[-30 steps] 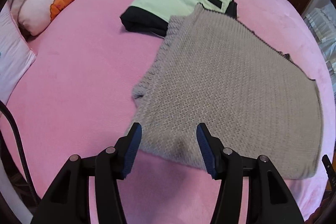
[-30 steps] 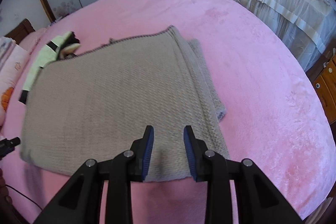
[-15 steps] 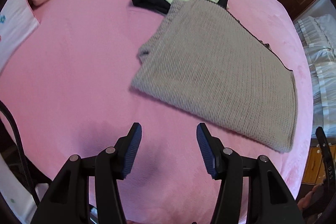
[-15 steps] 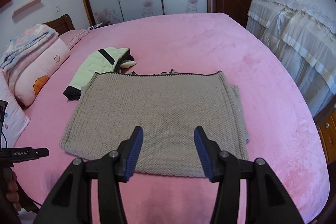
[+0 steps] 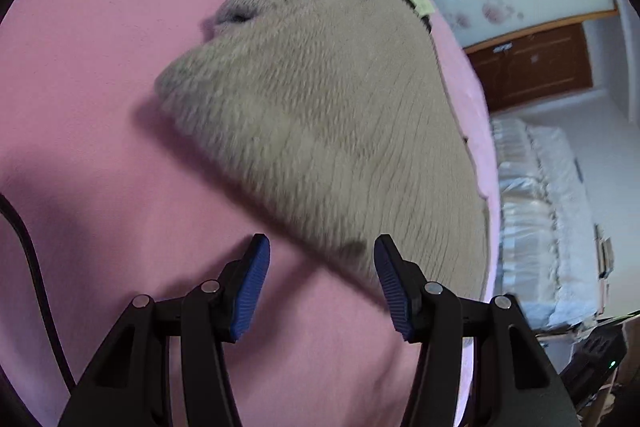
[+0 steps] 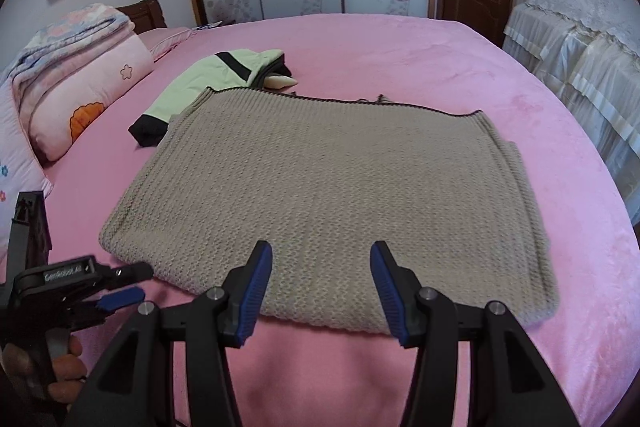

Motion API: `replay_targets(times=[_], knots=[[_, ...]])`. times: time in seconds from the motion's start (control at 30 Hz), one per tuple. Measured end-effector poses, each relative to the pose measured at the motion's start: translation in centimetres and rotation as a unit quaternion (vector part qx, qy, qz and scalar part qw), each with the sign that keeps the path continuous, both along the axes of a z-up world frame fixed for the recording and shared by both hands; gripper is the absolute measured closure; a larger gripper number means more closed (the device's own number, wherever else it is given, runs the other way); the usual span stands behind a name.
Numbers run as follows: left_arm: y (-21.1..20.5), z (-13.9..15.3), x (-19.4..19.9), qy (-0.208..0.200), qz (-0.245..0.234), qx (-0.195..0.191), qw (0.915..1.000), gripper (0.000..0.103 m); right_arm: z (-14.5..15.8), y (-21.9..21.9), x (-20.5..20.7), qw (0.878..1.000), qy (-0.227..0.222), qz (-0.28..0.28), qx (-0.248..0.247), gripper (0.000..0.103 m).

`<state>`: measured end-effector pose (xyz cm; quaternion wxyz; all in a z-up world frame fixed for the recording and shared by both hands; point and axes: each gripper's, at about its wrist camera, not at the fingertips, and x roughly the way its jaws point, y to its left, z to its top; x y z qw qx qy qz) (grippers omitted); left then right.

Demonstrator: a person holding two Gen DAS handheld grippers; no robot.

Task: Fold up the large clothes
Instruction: 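Grasp the folded cardigan with the left tool while the right tool grasps it too, lift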

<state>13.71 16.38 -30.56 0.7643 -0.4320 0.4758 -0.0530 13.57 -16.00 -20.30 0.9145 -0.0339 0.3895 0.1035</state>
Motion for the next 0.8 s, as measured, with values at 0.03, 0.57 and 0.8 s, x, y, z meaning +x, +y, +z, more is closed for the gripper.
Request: replay_targets(times=[0.03,0.57,0.8], knots=[[0.1,-0.3,0.4,-0.009,0.004,-0.004,0.9999,0.050,-0.2,0.2,0.2,1.000,-0.003,0.002,0.001,0.052],[-0.3,-3.0,6.6,-0.117,0.015,-0.016,0.9929,0.050,-1.9,1.3,4.2,0.998,-0.054,-0.018,0.029,0.052],[-1.1,-1.0,8.5,-0.136,0.024,0.023,0.9901,0.077,-3.0,1.7,7.0,0.999,-0.045,-0.024,0.010,0.088]])
